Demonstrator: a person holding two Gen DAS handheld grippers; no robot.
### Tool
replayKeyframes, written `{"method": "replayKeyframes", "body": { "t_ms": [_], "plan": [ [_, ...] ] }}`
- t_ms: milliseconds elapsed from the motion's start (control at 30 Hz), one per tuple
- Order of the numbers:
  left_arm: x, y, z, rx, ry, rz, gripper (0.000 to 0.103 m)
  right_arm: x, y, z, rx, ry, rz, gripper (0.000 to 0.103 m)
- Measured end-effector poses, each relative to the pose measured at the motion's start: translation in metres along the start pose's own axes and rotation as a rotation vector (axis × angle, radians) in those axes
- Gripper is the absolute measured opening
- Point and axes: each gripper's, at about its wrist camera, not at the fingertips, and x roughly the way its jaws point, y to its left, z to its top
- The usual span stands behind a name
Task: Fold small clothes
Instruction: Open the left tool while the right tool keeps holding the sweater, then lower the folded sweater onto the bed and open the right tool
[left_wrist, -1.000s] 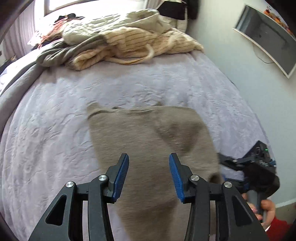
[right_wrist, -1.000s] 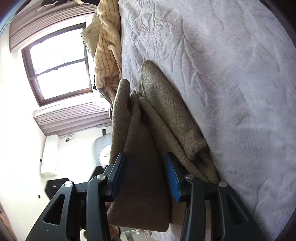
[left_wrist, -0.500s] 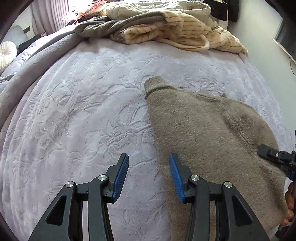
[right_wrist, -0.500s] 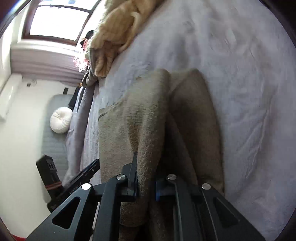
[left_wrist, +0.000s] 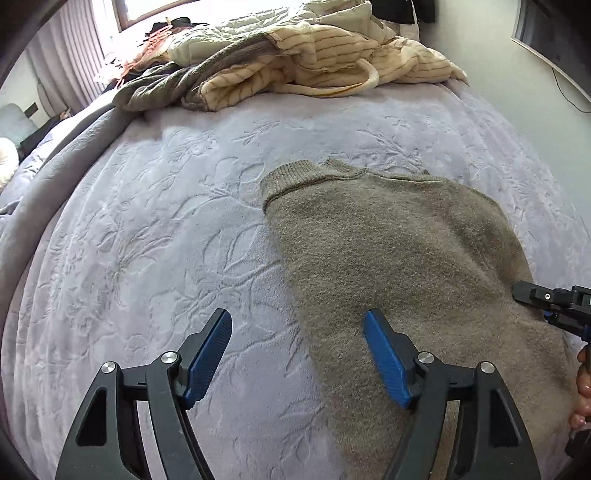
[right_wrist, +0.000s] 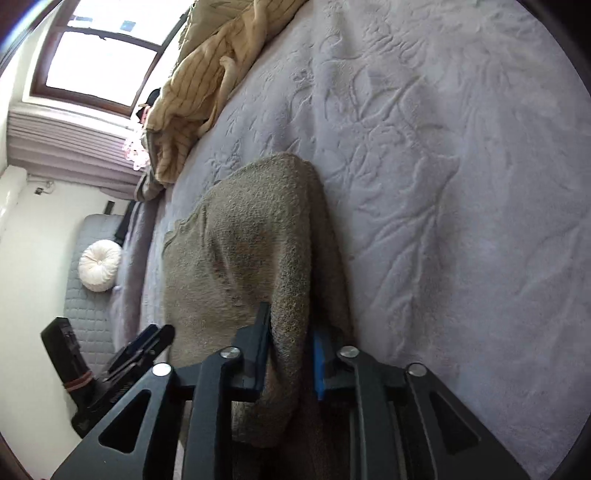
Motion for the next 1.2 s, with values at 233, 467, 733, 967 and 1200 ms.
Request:
{"method": "replayKeyframes", "body": {
  "t_ms": [233,467,733,967,1200],
  "plan": [
    [-0.037,-0.006,-0.014,0.069,0.019,-0.065,0.075,-0.071,0.046,-0.025,-0.184,-0.019,-0.003,0.017],
    [-0.040,-0.051,-0.048,0.119,0.087,-0.172,0.075,-0.055,0.083,-0.075,-0.378,0.105,-0.019,0.016],
    [-0.013,-0.045,-0.110,0.045,0.199,-0.181,0.084,-0.035,0.006,-0.109,-0.290,0.137,-0.148,0.000],
    [-0.026,-0.037,-0.124,0.011,0.207,-0.173,0.084,-0.049,0.013,-0.121,-0.328,0.157,-0.209,0.000],
    [-0.028,-0.033,-0.127,-0.006,0.209,-0.172,0.084,-0.069,0.043,-0.094,-0.314,0.039,-0.192,0.036]
  ]
}}
